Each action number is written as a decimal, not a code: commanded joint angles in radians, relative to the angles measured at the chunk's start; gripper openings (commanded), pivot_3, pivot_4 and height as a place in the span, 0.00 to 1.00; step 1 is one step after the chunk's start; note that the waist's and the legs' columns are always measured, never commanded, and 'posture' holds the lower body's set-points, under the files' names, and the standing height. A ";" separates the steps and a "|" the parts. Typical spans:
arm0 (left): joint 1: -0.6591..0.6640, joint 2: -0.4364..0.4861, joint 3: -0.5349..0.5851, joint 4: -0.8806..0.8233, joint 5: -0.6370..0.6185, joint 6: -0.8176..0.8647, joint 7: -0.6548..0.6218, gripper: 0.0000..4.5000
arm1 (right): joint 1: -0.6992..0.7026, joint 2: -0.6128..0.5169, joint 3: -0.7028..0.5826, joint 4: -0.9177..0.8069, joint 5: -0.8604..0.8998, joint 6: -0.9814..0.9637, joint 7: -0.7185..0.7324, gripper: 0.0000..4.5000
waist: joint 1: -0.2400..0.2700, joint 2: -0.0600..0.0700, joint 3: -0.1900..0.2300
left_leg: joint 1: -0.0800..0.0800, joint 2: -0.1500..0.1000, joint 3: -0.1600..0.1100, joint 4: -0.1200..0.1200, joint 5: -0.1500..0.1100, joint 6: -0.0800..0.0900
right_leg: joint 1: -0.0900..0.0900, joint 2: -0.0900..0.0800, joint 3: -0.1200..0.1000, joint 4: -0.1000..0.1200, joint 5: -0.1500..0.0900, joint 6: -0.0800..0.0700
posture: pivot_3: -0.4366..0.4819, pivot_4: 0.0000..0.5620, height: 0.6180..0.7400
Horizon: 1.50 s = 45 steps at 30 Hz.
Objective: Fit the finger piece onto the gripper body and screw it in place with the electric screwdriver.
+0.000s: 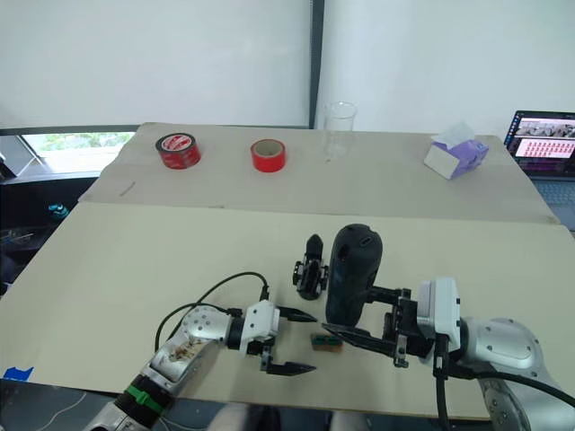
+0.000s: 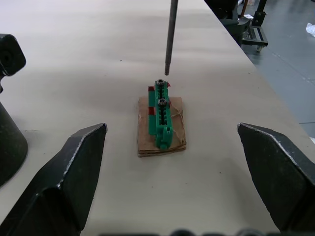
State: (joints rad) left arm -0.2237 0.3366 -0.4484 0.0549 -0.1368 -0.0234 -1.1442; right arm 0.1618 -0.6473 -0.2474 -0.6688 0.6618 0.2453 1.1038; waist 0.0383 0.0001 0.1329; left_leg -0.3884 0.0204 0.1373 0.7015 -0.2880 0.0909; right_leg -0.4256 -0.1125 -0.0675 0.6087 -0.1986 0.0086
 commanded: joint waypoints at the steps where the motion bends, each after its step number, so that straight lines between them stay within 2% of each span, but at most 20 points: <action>1: 0.013 0.004 -0.015 -0.004 0.004 0.018 0.005 1.00 | -0.015 -0.008 -0.027 -0.020 0.022 -0.047 -0.004 0.43 | 0.000 0.000 0.000 | 0.000 0.000 0.000 0.000 0.000 0.000 | 0.000 0.000 0.000 0.000 0.000 0.000 | 0.48 0.27 1.00; 45: 0.028 0.006 -0.030 -0.046 0.006 0.043 0.037 1.00 | 0.017 -0.020 -0.010 0.005 -0.001 -0.073 0.012 0.43 | 0.001 -0.001 0.001 | -0.001 -0.001 0.000 -0.004 -0.001 0.001 | 0.000 -0.003 0.000 -0.006 0.000 0.001 | 0.48 0.27 1.00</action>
State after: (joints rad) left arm -0.2083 0.3425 -0.4562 0.0135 -0.1375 0.0054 -1.1088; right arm 0.1815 -0.6623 -0.2440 -0.6387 0.6477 0.2184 1.1109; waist 0.0394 -0.0008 0.1335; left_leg -0.3894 0.0189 0.1368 0.6970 -0.2888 0.0918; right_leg -0.4259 -0.1152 -0.0679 0.6030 -0.1990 0.0098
